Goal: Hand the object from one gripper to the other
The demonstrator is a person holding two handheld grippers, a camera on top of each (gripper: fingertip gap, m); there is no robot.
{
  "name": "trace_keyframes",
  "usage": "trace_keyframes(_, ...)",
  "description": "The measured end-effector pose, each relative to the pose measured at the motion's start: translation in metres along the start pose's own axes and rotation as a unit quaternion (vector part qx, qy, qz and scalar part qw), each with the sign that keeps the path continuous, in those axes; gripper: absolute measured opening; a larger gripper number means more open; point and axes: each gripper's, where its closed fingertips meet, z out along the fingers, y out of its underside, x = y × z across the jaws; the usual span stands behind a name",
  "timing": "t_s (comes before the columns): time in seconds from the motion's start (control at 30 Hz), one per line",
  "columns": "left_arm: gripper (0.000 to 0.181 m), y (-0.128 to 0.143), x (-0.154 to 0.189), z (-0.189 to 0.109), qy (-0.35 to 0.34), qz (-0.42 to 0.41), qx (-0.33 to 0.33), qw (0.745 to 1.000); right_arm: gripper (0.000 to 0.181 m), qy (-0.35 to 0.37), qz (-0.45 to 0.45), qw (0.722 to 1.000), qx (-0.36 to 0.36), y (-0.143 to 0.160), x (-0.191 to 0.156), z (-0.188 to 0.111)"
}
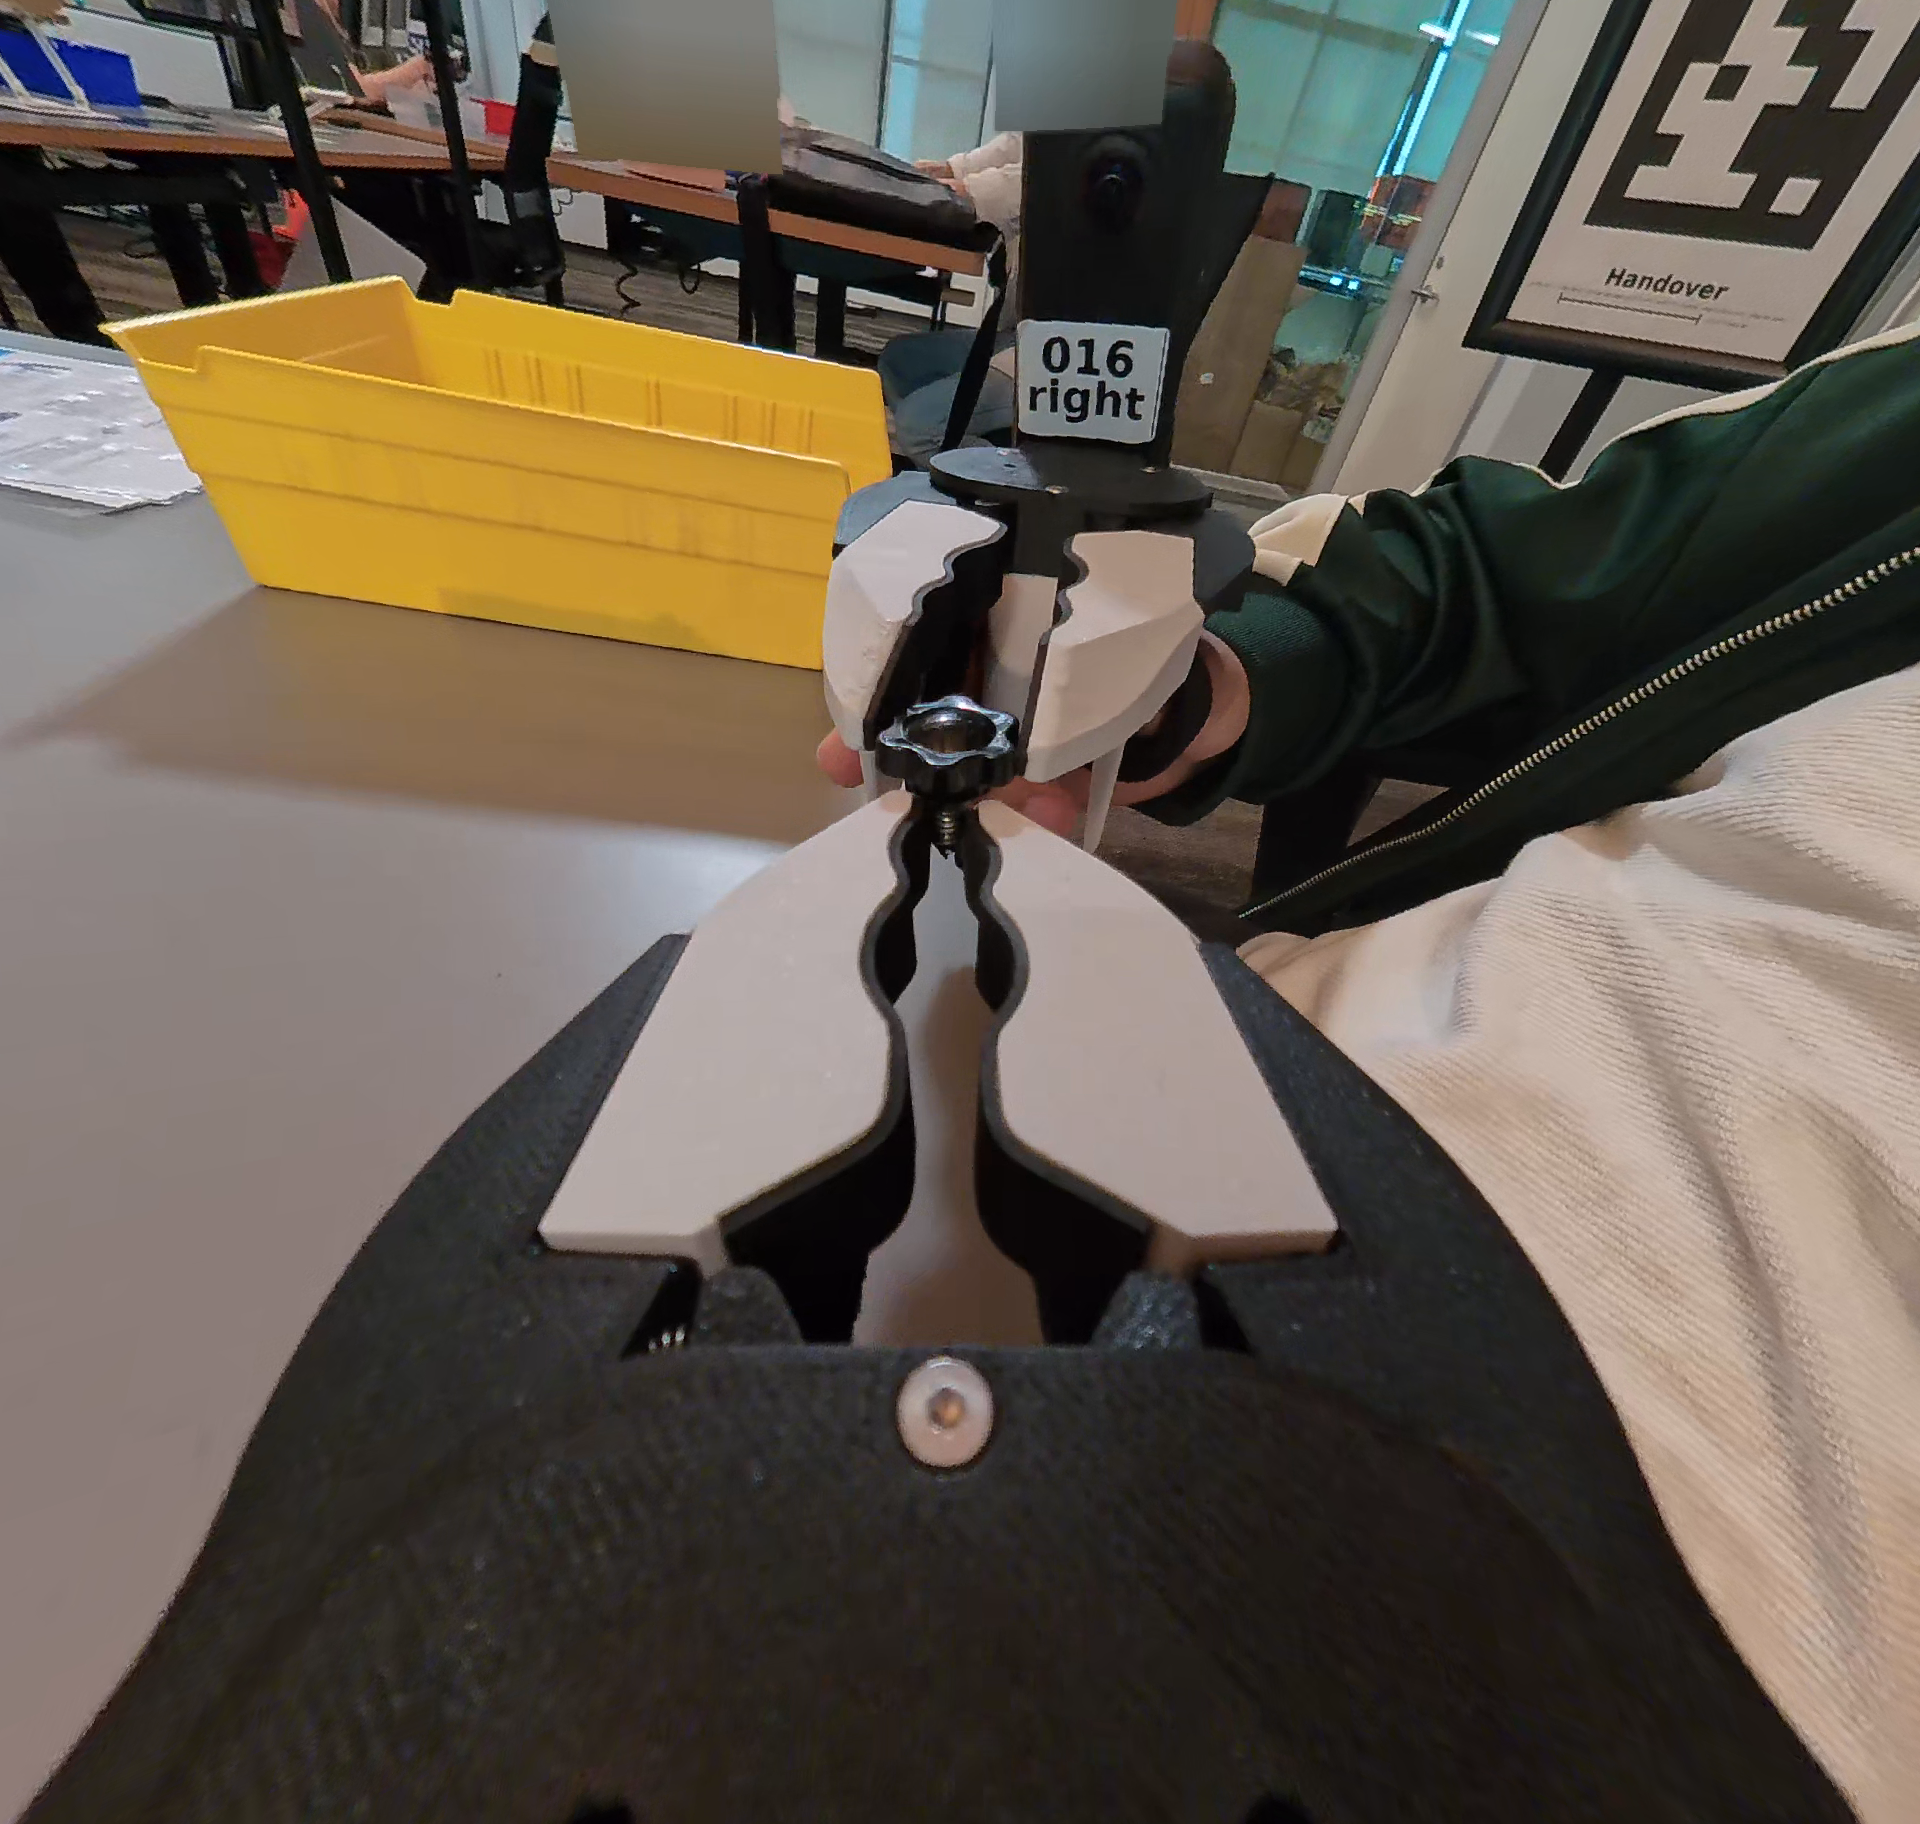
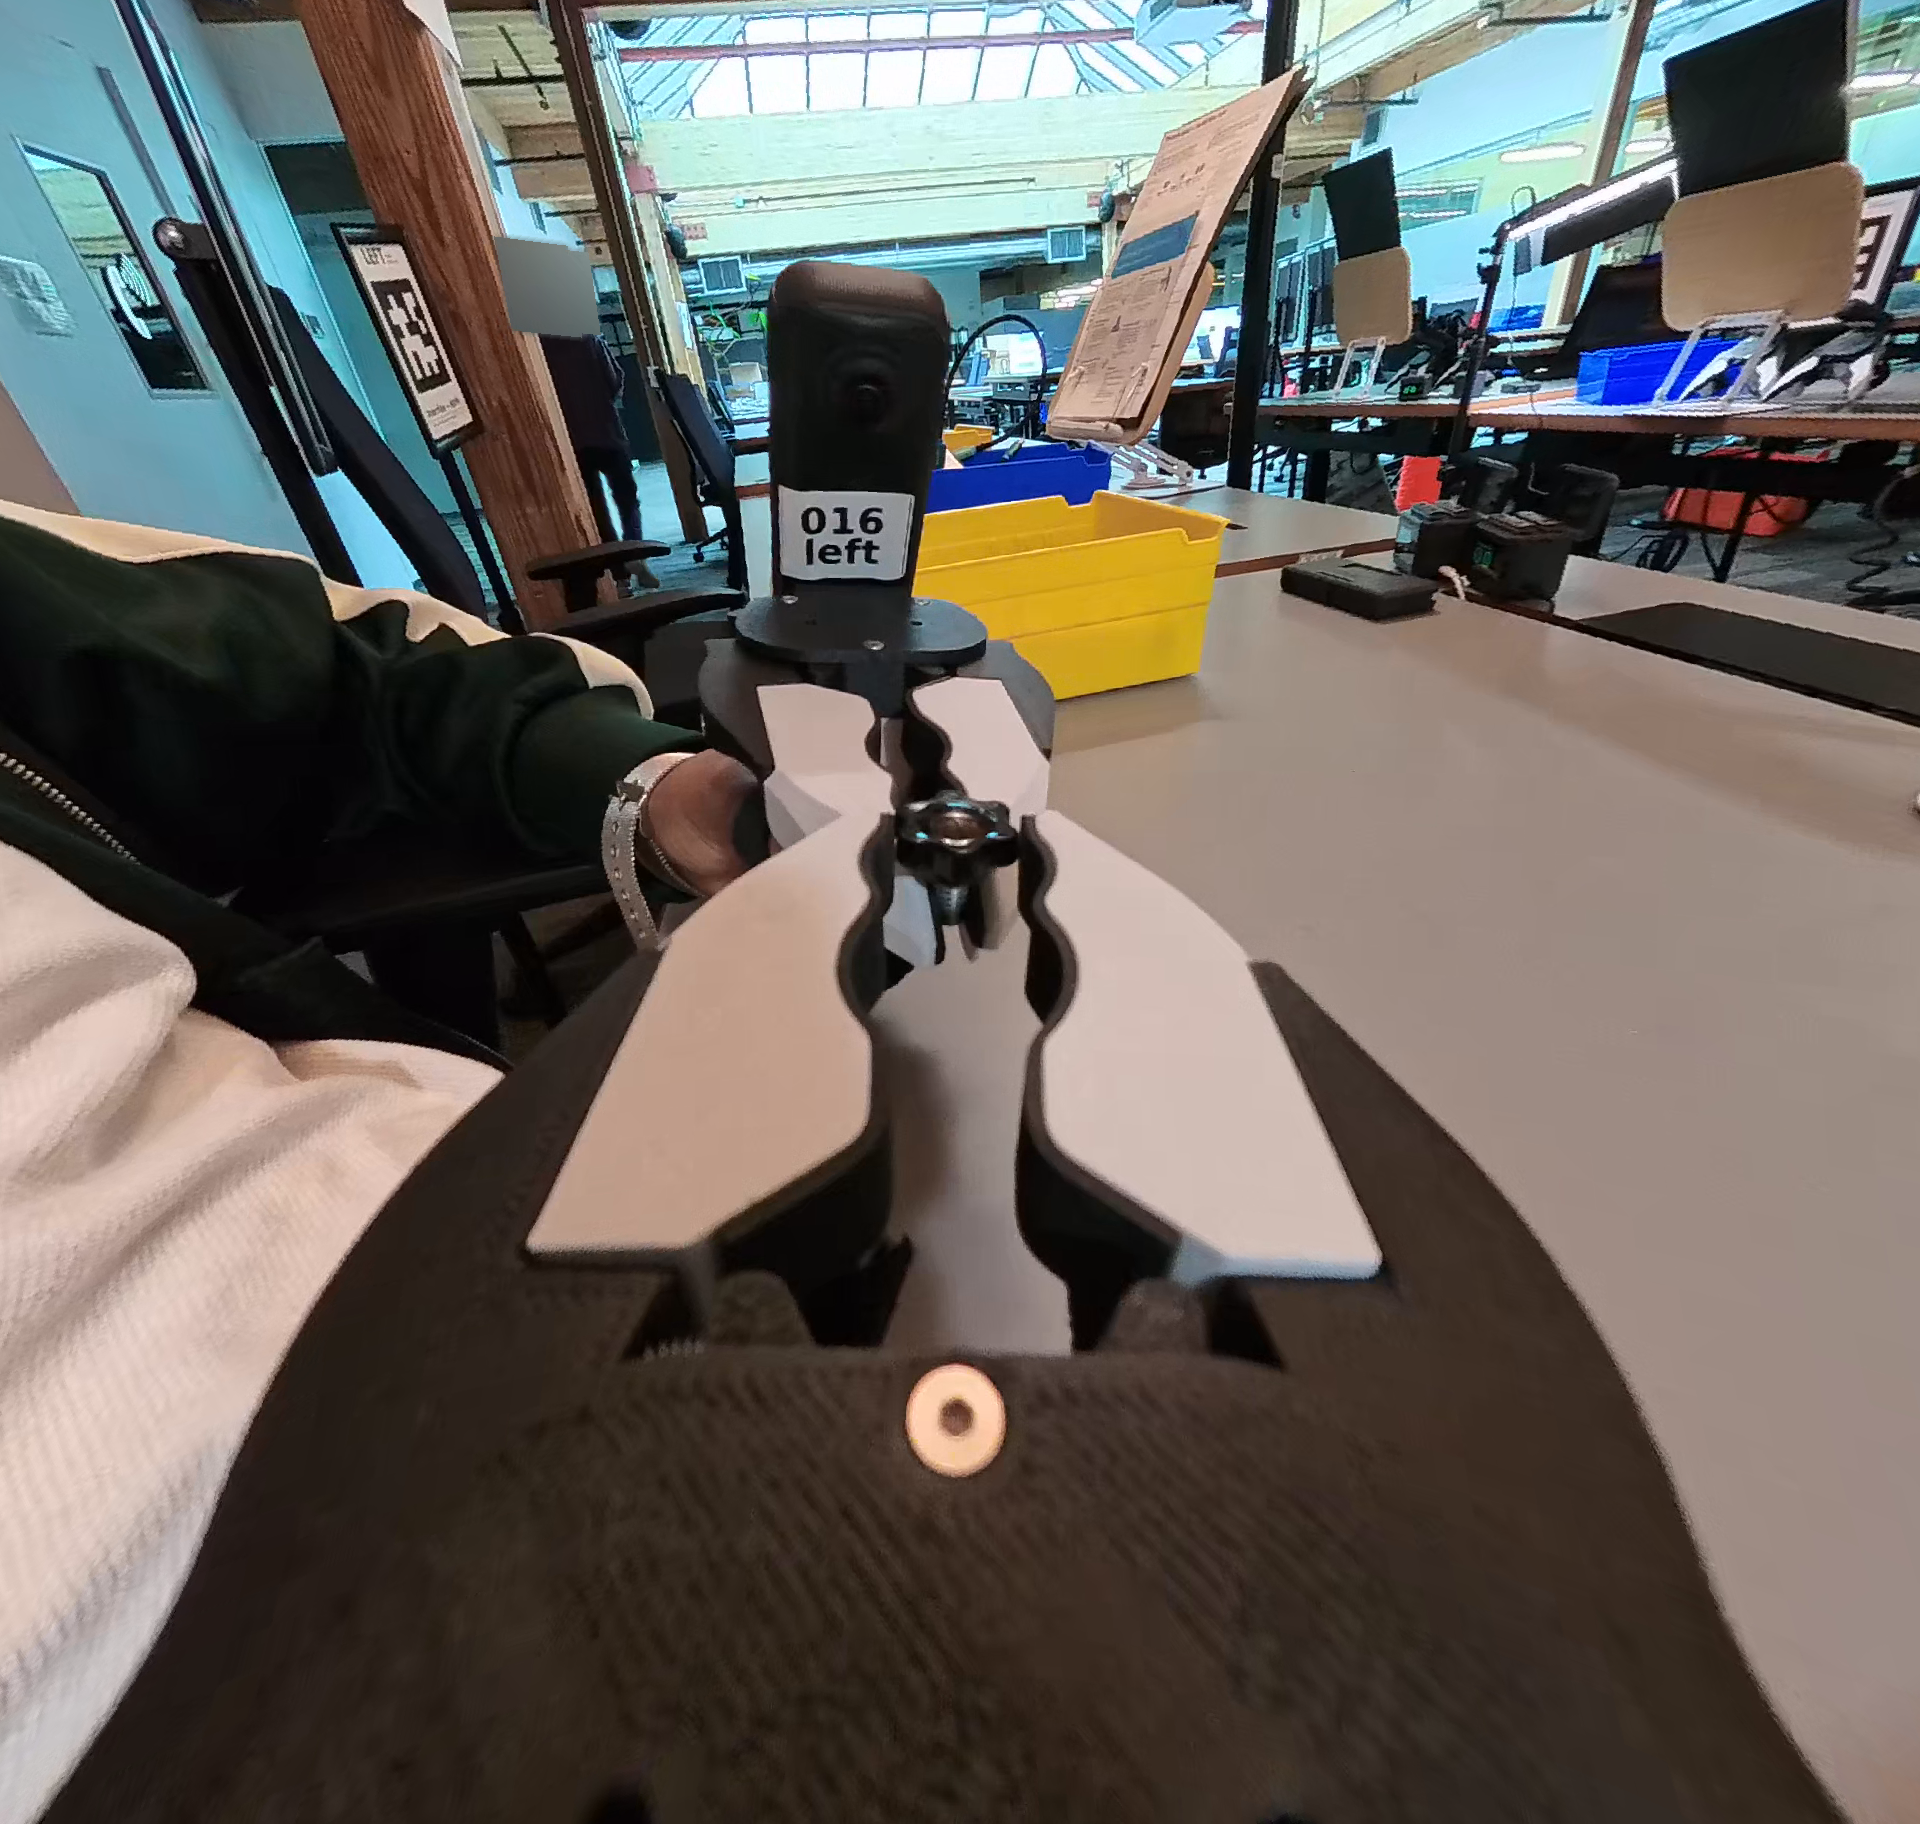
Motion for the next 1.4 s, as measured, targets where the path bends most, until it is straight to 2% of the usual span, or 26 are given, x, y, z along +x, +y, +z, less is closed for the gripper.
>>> trace_keyframes(0.17,0.004,-0.001,0.002,0.0,0.01,-0.018,0.001,1.0,0.023,-0.001,-0.003,1.0,0.001,-0.003,0.0,-0.002)
trace_keyframes(0.37,0.019,0.0,-0.003,-0.001,0.013,-0.049,0.007,0.999,0.022,0.006,0.011,1.0,0.016,-0.008,0.008,-0.01)
trace_keyframes(0.6,0.02,0.001,-0.006,-0.002,0.013,-0.06,0.009,0.998,0.023,0.011,0.019,1.0,0.018,-0.009,0.014,-0.014)
trace_keyframes(1.4,0.022,-0.017,-0.001,-0.011,0.024,-0.027,0.054,0.998,0.023,-0.011,0.01,1.0,-0.004,0.0,0.005,-0.008)
